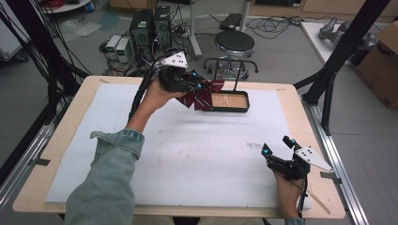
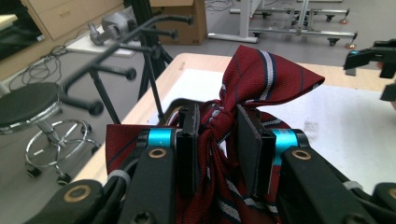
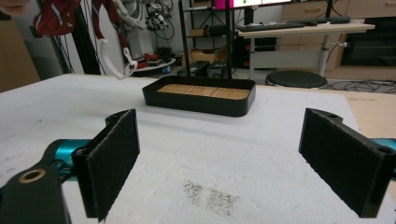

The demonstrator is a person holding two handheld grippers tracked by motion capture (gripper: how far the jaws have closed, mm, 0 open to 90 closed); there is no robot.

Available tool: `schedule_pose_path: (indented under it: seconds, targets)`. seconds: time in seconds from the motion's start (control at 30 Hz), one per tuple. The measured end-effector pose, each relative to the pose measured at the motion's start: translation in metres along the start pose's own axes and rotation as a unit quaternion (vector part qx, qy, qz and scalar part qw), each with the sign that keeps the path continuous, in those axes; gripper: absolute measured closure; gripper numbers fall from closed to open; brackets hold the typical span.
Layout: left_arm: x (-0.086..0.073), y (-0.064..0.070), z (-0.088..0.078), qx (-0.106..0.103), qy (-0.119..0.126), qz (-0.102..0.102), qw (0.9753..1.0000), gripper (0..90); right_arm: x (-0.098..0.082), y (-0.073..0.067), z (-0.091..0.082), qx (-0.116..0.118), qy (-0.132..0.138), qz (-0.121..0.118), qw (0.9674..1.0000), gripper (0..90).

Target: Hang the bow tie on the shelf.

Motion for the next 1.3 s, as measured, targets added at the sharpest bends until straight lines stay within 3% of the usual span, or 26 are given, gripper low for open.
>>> schedule_pose_path:
  seconds: [0.2,0.47,0.83,1.03,1.3]
  targets:
    - [0.011,-0.011,0.004,0.012,0.011,0.016,0.9997,70.2,0.0,0.002,0.0,-0.001,0.001,0.002,1.0,11.4]
    - [0.017,-0.027,-0.003,0.032,0.027,0.02,0.999,70.2,0.001,0.004,0.0,-0.001,0.003,0.004,1.0,11.3]
    - [0.017,-0.041,-0.008,0.043,0.049,0.022,0.9976,70.2,0.0,0.004,0.001,0.0,0.0,0.006,1.0,11.3]
    - [0.021,-0.041,-0.001,0.032,0.055,0.028,0.9976,70.2,0.0,0.004,0.001,0.001,0.002,0.006,1.0,11.3]
    - [0.02,-0.049,0.011,0.056,0.054,0.026,0.9966,70.2,0.0,0.003,0.001,0.002,-0.002,0.01,1.0,11.4]
Point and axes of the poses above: each handheld gripper's, and its own axes: z roughly forward along the jaws, x roughly out of its top, y roughly to its right, the point moved 7 cm from there along z, roughly forward along the jaws, and after that the axes turned 14 degrees about -x, right-handed, at the moved point
